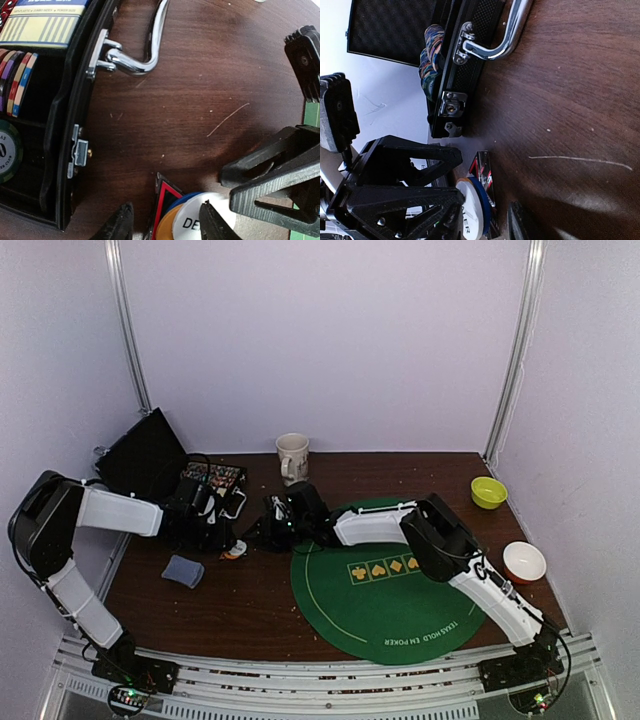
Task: Distribute texas hold em gaming equipment
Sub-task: Pick up the dealer button from the center of the board, then place the dealer button on the poker table mat.
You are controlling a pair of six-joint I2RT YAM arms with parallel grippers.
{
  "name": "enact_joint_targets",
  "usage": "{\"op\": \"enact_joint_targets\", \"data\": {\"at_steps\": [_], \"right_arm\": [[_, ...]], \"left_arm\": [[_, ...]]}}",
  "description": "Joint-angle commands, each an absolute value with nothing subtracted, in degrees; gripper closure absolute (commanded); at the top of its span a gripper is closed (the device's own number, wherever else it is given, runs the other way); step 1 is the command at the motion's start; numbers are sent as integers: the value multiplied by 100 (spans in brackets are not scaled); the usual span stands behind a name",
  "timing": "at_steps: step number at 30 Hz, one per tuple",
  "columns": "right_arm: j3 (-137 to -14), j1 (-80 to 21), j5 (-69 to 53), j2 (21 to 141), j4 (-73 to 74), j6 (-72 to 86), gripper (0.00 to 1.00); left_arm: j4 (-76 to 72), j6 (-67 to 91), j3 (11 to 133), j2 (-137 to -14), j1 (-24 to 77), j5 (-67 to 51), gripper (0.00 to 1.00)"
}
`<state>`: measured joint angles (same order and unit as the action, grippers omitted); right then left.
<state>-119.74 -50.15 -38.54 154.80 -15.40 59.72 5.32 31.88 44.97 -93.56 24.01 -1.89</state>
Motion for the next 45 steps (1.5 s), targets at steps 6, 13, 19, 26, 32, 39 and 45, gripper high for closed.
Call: {"op": "enact_joint_targets", "data": {"at_steps": [6, 13, 19, 26, 32, 39, 45], "right_arm": [[-12182, -5102, -4169, 15777, -1735, 6334, 79], [-12141, -5090, -4197, 15708, -1821, 6431, 94], [-12004, -5032, -4118, 15532, -1819, 6389, 100], [-11905, -4926, -4032, 15279, -1760, 6230, 100], [-11977, -4887, -4267, 15226, -2180, 6536, 100], [-12015, -4829, -4271, 15036, -2160, 6473, 100], [-12003, -4638, -4271, 14607, -1993, 6219, 100]], "left_arm": [[177, 3286, 4343, -9477, 2411, -369, 55], [167, 3287, 4342, -9501, 2412, -331, 57], [260, 3190, 4383, -9415, 2414, -266, 57], [400, 3029, 4560, -9162, 2413, -247, 53], [491, 2808, 4762, -8892, 2417, -398, 49], [655, 2534, 5078, -8442, 2400, -518, 47], [972, 2102, 5475, -8061, 2375, -485, 44]]}}
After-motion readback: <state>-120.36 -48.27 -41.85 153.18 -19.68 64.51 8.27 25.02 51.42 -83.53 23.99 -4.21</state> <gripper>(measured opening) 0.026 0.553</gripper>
